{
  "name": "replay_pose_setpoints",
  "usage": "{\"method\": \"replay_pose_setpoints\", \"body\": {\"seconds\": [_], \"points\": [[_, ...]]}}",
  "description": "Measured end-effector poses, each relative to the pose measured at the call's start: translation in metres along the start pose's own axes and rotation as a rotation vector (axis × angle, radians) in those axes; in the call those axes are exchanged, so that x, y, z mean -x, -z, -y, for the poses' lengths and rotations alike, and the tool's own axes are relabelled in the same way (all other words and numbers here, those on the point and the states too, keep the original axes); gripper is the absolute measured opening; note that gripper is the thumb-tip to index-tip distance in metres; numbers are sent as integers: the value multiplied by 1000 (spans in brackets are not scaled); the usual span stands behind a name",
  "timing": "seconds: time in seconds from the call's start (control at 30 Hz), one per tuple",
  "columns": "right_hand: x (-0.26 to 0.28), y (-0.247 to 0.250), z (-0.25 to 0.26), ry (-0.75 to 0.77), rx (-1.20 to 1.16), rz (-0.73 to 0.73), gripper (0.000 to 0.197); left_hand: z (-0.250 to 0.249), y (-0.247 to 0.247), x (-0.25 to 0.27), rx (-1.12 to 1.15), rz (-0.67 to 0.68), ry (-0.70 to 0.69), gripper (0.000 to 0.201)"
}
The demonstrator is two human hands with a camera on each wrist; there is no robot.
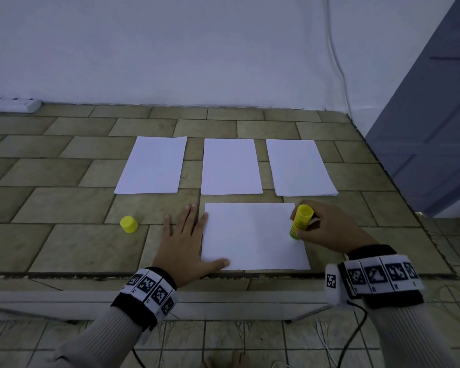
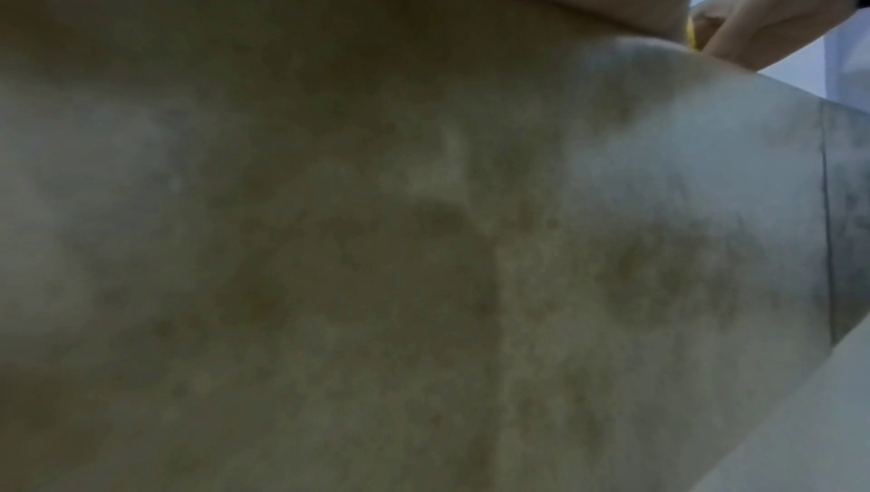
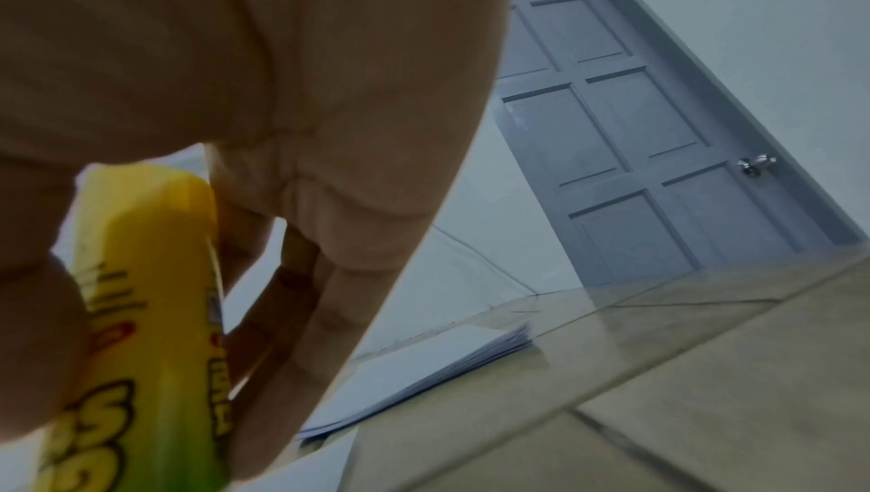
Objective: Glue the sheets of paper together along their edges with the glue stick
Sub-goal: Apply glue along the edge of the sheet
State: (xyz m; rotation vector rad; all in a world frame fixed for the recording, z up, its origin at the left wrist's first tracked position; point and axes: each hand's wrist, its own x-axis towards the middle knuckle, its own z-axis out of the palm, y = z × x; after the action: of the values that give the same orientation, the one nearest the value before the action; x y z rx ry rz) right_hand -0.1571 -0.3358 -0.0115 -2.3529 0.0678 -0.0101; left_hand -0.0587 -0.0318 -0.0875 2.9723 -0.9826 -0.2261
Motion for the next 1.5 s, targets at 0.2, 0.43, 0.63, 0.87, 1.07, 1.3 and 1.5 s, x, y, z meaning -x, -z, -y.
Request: {"method": "replay_pose_setpoints", "body": {"seconds": [0.2, 0.43, 0.63, 0.87, 1.07, 1.3, 1.5], "points": [[-41, 4, -7, -57, 113, -114, 12, 1, 0, 2, 22, -7, -1, 127], [-58, 0, -6, -149, 117, -223, 25, -1, 2, 1, 58, -28, -12, 130], [-43, 11, -3, -287, 268, -254, 38, 0, 2, 1, 41, -5, -4, 131], [-17, 14, -14, -458, 495, 76, 30, 0, 2, 2, 35, -3, -3, 130], [-9, 35, -15, -504, 176, -266, 40, 0, 1, 1, 11, 12, 2, 126], [-15, 41, -34, -588, 24, -489, 50, 0, 3, 2, 31, 12, 0, 130], [-17, 37, -49, -619, 39, -508, 54, 0, 0, 2, 28, -5, 3, 118]]}}
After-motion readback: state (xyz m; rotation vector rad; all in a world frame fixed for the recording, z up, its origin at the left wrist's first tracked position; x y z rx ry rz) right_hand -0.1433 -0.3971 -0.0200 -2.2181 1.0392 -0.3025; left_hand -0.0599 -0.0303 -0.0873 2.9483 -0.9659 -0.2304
